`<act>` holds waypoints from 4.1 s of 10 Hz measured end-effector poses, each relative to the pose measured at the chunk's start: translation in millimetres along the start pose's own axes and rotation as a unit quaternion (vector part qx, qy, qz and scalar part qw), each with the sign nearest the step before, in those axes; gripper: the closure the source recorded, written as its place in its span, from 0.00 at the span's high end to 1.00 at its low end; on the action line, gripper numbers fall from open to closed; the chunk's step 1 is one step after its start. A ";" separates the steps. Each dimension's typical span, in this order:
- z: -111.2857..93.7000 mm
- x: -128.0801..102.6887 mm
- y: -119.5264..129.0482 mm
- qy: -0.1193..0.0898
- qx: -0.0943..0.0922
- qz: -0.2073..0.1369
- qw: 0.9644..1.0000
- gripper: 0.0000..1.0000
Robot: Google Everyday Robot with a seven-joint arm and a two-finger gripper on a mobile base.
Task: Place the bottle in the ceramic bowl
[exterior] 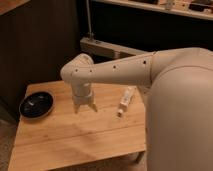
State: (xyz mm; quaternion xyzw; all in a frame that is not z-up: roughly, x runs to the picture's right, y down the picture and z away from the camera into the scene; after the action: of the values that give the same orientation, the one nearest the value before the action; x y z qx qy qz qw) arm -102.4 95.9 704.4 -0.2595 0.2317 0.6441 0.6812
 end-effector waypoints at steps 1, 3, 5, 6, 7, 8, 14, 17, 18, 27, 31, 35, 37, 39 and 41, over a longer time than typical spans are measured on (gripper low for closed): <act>0.0 0.0 0.0 0.000 0.000 0.000 1.000 0.65; -0.1 0.0 0.0 0.000 0.000 0.000 1.000 0.65; -0.1 0.0 0.0 0.000 0.000 0.000 1.000 0.65; -0.1 0.0 0.0 0.000 0.000 0.000 1.000 0.65; -0.1 0.0 0.0 0.000 0.000 0.000 1.000 0.65; -0.1 0.0 0.0 0.000 0.000 0.000 1.000 0.65; -0.1 0.0 0.0 0.000 0.000 0.000 1.000 0.65; -0.1 0.0 0.0 0.000 0.000 0.000 1.000 0.65; -0.1 0.0 0.0 0.000 0.000 0.000 1.000 0.65; -27.4 -60.1 -104.7 -0.083 0.000 0.101 0.991 0.65; -36.1 -90.6 -182.8 -0.113 0.004 0.163 0.980 0.65; -16.7 -95.5 -213.6 -0.119 -0.004 0.179 0.977 0.65; 16.5 -104.3 -218.8 -0.111 -0.016 0.177 0.978 0.65; 34.8 -115.3 -237.9 -0.107 -0.023 0.185 0.977 0.65; 46.1 -130.9 -249.2 -0.097 -0.031 0.194 0.976 0.65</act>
State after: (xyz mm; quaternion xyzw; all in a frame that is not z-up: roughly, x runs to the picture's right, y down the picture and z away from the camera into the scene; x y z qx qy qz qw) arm 137.2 18.0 838.2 -0.1672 0.1905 0.7931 0.5538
